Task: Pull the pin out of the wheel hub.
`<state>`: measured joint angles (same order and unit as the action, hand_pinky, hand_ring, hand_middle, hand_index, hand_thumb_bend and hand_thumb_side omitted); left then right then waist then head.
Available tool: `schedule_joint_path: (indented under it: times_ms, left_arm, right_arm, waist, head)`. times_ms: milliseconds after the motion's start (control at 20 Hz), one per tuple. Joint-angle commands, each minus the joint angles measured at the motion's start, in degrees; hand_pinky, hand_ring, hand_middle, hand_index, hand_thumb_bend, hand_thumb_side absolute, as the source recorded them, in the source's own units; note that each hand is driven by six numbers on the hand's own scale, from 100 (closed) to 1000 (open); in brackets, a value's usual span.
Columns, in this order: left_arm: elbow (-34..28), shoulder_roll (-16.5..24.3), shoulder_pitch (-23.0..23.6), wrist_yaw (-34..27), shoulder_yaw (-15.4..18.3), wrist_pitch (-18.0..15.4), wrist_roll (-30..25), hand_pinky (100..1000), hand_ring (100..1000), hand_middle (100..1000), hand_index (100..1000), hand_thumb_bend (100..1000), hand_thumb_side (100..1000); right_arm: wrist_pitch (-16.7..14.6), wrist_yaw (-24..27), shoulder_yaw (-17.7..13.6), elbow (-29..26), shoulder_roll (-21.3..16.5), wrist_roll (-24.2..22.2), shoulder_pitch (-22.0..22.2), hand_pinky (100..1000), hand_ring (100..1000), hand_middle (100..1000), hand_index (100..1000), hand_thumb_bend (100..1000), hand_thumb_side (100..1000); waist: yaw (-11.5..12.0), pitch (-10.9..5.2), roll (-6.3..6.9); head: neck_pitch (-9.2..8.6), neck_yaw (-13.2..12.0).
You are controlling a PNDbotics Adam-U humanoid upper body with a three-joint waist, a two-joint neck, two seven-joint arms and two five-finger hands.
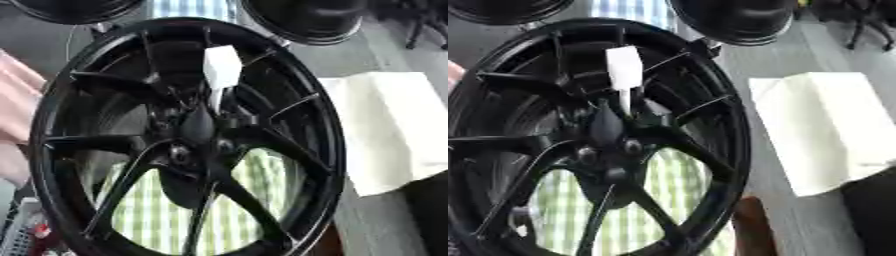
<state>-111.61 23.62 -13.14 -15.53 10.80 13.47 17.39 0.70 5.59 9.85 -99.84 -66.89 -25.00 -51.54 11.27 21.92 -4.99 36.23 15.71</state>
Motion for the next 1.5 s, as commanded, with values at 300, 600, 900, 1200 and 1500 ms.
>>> schedule_joint_path:
  times_ms: [300, 600, 900, 1200, 1500]
  left_arm:
    - [-0.7, 0.5, -0.4, 0.2, 0.5, -0.4, 0.1, 755, 605, 570, 674, 101, 790]
    - [-0.8, 0.5, -0.3, 0.2, 0.4, -0.4, 0.0, 754, 605, 570, 674, 101, 790]
    - [-0.8, 0.5, -0.4, 0.2, 0.2, -0.3, -0.2, 753, 605, 570, 674, 102, 791]
    - [-0.9, 0.5, -0.6, 0.2, 0.0, -0.2, -0.4, 752, 604, 570, 674, 102, 790]
    - [-0.9, 0.4, -0.7, 0.1, -0.3, -0.1, -0.6, 751, 604, 570, 674, 104, 791]
  right_arm:
    - [0.2, 0.2, -1.5, -1.7, -3.0, 0.9, 0.4, 839, 779, 652, 769, 604, 374]
    - [1.0, -0.2, -1.3, -2.0, -3.2, 1.0, 0.9, 838, 782, 659, 776, 614, 382]
    - [3.8, -3.4, 1.7, -4.1, -3.4, -0.8, 1.0, 836, 798, 693, 811, 628, 421]
    - [6.6, -5.3, 4.5, -4.8, -2.8, -1.5, 1.0, 833, 809, 714, 828, 643, 427]
    - [11.7, -7.2, 9.0, -4.5, -0.3, -2.2, -1.3, 830, 810, 716, 827, 652, 404]
  waist:
    - [-0.1, -2.09, 0.64]
    - [0.0, -2.28, 0.61]
    - [0.5, -2.29, 0.31]
    - [1.2, -2.35, 0.01]
    - [1.8, -2.62, -0.36]
  head:
    - [-0.04, -0.6]
    - [-0.30, -0.5]
    - [0.03, 0.2]
    - [0.09, 0.3]
    - [0.37, 0.3]
